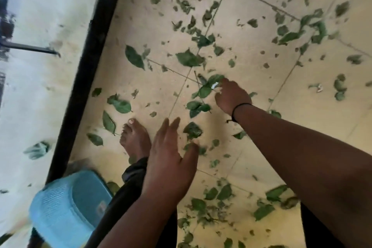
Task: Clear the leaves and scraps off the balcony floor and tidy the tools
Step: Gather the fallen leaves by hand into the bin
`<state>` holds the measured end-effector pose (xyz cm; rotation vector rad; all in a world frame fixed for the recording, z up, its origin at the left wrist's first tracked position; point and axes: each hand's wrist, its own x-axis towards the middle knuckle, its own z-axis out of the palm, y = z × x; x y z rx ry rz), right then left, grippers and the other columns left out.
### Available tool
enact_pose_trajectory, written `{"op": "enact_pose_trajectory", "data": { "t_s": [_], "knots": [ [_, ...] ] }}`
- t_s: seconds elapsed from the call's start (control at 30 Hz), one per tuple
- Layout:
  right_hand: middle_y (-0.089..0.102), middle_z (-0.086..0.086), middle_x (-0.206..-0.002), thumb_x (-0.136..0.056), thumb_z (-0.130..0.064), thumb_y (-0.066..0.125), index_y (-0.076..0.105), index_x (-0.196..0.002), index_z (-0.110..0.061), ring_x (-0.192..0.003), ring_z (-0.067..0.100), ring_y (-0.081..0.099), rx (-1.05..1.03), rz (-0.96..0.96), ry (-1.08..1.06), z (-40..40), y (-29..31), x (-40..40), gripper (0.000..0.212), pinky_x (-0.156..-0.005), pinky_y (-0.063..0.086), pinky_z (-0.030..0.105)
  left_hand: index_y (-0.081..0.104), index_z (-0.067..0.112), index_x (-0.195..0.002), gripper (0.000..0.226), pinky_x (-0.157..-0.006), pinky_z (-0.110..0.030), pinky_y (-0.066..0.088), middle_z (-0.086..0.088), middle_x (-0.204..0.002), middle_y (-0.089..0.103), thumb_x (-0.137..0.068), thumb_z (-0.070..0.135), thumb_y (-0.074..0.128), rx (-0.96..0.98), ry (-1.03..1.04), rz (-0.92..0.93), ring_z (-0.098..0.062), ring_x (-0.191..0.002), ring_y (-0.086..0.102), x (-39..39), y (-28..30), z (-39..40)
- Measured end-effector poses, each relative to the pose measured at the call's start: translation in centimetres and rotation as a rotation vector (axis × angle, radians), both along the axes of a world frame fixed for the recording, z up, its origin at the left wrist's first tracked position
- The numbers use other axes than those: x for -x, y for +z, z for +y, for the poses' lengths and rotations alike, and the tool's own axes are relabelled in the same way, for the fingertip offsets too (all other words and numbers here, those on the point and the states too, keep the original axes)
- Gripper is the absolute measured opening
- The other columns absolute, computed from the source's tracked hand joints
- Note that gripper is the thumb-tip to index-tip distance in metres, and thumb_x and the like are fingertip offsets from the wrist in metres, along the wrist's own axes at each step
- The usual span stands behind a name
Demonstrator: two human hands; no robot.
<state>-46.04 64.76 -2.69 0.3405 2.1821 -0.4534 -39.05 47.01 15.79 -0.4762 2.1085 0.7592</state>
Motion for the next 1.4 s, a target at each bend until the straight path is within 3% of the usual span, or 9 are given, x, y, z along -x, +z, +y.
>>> {"op": "enact_pose_trajectory", "data": {
  "t_s": [0.17,0.37,0.67,0.87,0.93,1.0,1.13,1.3,1.4],
  "knots": [
    [0.041,0.016,-0.133,-0.09,-0.02,0.059,0.038,-0.14,-0.023,-0.113,0.038,0.051,-0.108,0.127,0.431,-1.0,-2.5,4.2,0.054,-0.086,0.049,0.044,0.017,0.039,-0.153,0.07,-0.119,-0.031,-0.001,0.014,-0.162,0.001,-0.089,0.061,0.031,0.053,-0.031,0.005,-0.005,-0.148,-0.011,2.0,0.4,-4.2],
    [0.05,0.014,-0.124,-0.09,-0.014,0.055,0.038,-0.137,-0.017,-0.108,0.036,0.051,-0.134,0.167,0.773,-2.6,-3.9,5.4,0.05,-0.081,0.042,0.041,0.01,0.045,-0.151,0.067,-0.117,-0.029,-0.002,0.021,-0.16,-0.01,-0.092,0.054,0.04,0.018,0.014,-0.051,0.003,-0.142,-0.018,3.2,1.1,-5.8],
    [0.062,0.011,-0.113,-0.085,-0.021,0.07,0.061,-0.11,-0.01,-0.106,0.03,0.057,0.008,-0.133,0.254,-0.7,-4.1,6.6,0.028,-0.078,0.041,0.029,0.024,0.047,-0.147,0.059,-0.112,-0.025,0.001,0.023,-0.16,-0.005,-0.093,0.053,0.044,-0.078,0.083,-0.058,0.013,-0.125,-0.022,4.1,1.1,-4.0],
    [0.063,0.012,-0.115,-0.079,-0.019,0.079,0.064,-0.101,-0.001,-0.095,0.026,0.061,0.149,-0.189,-0.158,1.9,-2.3,5.9,0.032,-0.08,0.052,0.033,0.03,0.048,-0.143,0.055,-0.116,-0.035,0.021,0.028,-0.158,-0.001,-0.091,0.055,0.045,-0.139,0.129,-0.088,-0.005,-0.148,0.005,4.0,1.4,-0.9],
    [0.062,0.005,-0.102,-0.078,-0.02,0.081,0.066,-0.098,-0.001,-0.088,0.021,0.058,0.2,-0.205,-0.223,2.5,-1.7,5.5,0.031,-0.072,0.049,0.03,0.031,0.047,-0.142,0.054,-0.113,-0.034,0.024,0.028,-0.158,0.001,-0.091,0.054,0.045,-0.149,0.123,-0.084,-0.007,-0.148,0.01,3.8,1.3,0.0],
    [0.054,-0.002,-0.075,-0.077,-0.022,0.081,0.061,-0.073,-0.009,-0.072,0.018,0.05,0.251,-0.224,-0.25,3.0,-0.9,5.3,0.025,-0.058,0.043,0.024,0.033,0.046,-0.142,0.051,-0.115,-0.036,0.026,0.027,-0.158,0.002,-0.093,0.053,0.046,-0.162,0.119,-0.088,-0.01,-0.148,0.014,3.7,1.3,0.9],
    [0.041,-0.004,-0.05,-0.074,-0.019,0.083,0.045,-0.053,-0.018,-0.049,0.015,0.04,0.447,-0.363,-0.464,2.9,1.2,5.0,0.043,-0.045,0.039,0.023,0.039,0.043,-0.138,0.048,-0.114,-0.044,0.033,0.017,-0.16,0.016,-0.092,0.052,0.049,-0.161,0.196,-0.053,-0.013,-0.145,0.025,3.7,0.6,1.6],
    [0.062,0.002,-0.06,-0.068,-0.019,0.085,0.068,-0.086,0.003,-0.046,0.009,0.05,0.749,-0.719,-0.419,1.6,6.7,5.8,0.033,-0.045,0.037,0.016,0.056,0.032,-0.101,0.016,-0.065,-0.013,0.044,0.003,-0.116,0.062,-0.099,0.044,0.047,-0.205,0.961,0.035,0.017,-0.09,0.053,5.9,1.4,3.0],
    [0.071,0.011,-0.081,-0.073,-0.008,0.079,0.076,-0.081,-0.009,-0.067,0.025,0.061,0.93,-0.756,-0.277,0.1,10.7,5.9,0.009,-0.07,0.043,0.026,0.065,0.023,-0.113,0.039,-0.088,-0.032,0.049,-0.004,-0.121,0.067,-0.1,0.05,0.041,-0.481,1.477,-0.145,-0.016,-0.105,0.066,6.1,-0.2,2.1]
  ]
}}
